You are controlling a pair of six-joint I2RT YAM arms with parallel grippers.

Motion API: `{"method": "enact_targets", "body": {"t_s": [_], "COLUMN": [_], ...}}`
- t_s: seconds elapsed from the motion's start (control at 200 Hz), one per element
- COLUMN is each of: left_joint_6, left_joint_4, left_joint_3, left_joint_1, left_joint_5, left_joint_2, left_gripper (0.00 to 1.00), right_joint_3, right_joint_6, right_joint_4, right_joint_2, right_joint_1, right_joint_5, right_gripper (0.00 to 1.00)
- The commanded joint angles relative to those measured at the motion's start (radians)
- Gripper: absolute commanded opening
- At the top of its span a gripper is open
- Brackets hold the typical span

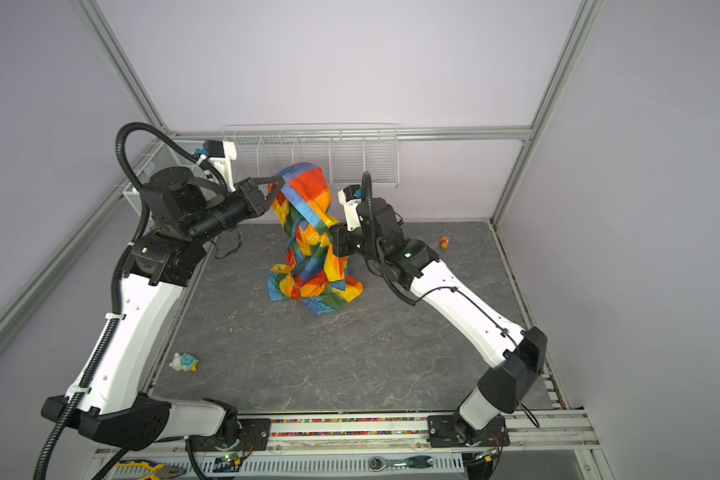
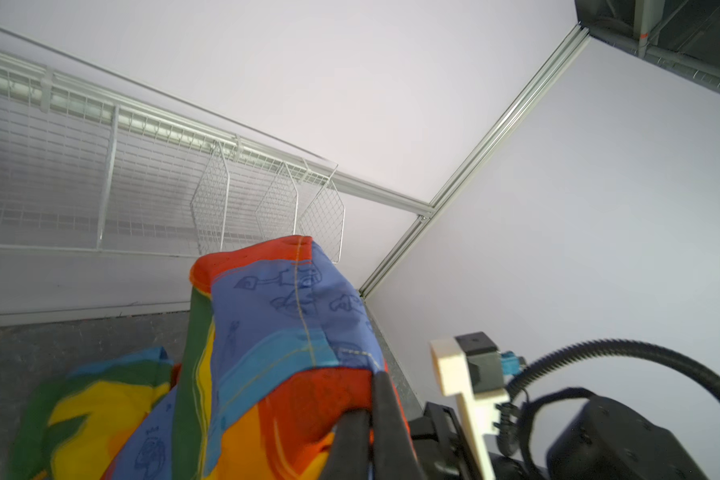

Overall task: Zip up the jacket
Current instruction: 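Lower the jacket onto the table with both grippers and release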

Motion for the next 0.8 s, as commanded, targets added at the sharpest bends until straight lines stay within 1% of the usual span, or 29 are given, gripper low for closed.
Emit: {"method": "enact_targets", "body": {"t_s": [0.0,0.095,0.22,0.345,0.435,0.53,0.605,0.68,0.725,0.765,0.795], "left_joint_6": [0.029,0.026,0.033,0.059,0.11,0.16,0.169,0.142,0.127,0.118,0.112], "left_joint_4": [0.012,0.015,0.006,-0.001,-0.039,-0.099,-0.158,-0.226,-0.271,-0.309,-0.327], "left_joint_3": [0.074,0.117,0.149,0.15,0.161,0.179,0.206,0.238,0.265,0.285,0.292], "left_joint_1": [-0.003,-0.003,-0.005,-0.025,-0.072,-0.13,-0.154,-0.156,-0.155,-0.156,-0.156], "left_joint_5": [-0.011,-0.025,-0.081,-0.139,-0.202,-0.299,-0.384,-0.455,-0.49,-0.517,-0.534], "left_joint_2": [0.032,0.053,0.074,0.107,0.159,0.241,0.328,0.421,0.476,0.517,0.537], "left_gripper": [0.0,0.0,0.0,0.0,0.0,0.0,0.0,0.0,0.12,0.2,0.28], "right_joint_3": [0.002,-0.002,-0.042,-0.084,-0.081,-0.063,-0.042,-0.04,-0.035,-0.031,-0.026], "right_joint_6": [-0.059,-0.035,0.034,0.053,0.068,0.081,0.093,0.114,0.132,0.141,0.144], "right_joint_4": [-0.047,-0.083,-0.102,-0.128,-0.173,-0.248,-0.314,-0.345,-0.364,-0.374,-0.38], "right_joint_2": [-0.075,-0.121,-0.162,-0.164,-0.118,-0.039,0.047,0.122,0.181,0.227,0.259], "right_joint_1": [-0.017,-0.06,-0.163,-0.248,-0.304,-0.343,-0.372,-0.396,-0.416,-0.429,-0.439], "right_joint_5": [-0.004,-0.065,-0.172,-0.215,-0.253,-0.222,-0.198,-0.176,-0.171,-0.17,-0.172], "right_gripper": [0.07,0.07,0.07,0.07,0.07,0.07,0.07,0.07,0.07,0.07,0.07]}}
